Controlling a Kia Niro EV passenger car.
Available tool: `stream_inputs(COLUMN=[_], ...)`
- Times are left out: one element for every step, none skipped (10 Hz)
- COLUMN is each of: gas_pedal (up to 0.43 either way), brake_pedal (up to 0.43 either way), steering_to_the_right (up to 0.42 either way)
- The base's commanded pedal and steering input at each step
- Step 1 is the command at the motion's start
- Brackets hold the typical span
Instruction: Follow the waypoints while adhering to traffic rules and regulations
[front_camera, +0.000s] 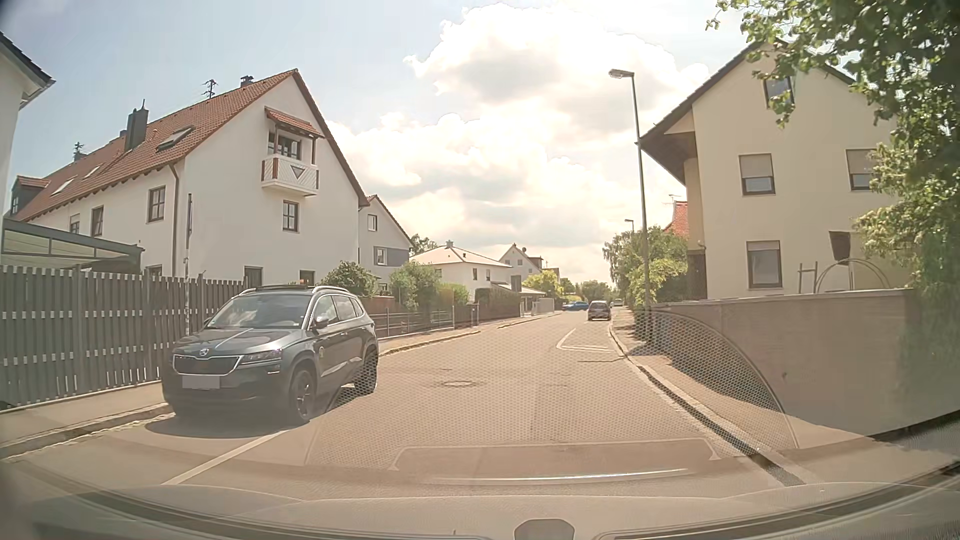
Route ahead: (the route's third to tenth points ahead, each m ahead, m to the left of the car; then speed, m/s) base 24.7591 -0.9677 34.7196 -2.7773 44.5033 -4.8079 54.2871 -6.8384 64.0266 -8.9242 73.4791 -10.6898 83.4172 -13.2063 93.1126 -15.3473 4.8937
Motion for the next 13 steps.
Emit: stream_inputs(gas_pedal=[0.067,0.067,0.067,0.067,0.067,0.079,0.079,0.079,0.087,0.087,0.098,0.11,0.118], brake_pedal=[0.0,0.0,0.0,0.0,0.0,0.0,0.0,0.0,0.0,0.0,0.0,0.0,0.0], steering_to_the_right=[0.028,0.033,0.038,0.038,0.039,0.039,0.034,0.025,0.015,0.006,-0.002,-0.018,-0.034])
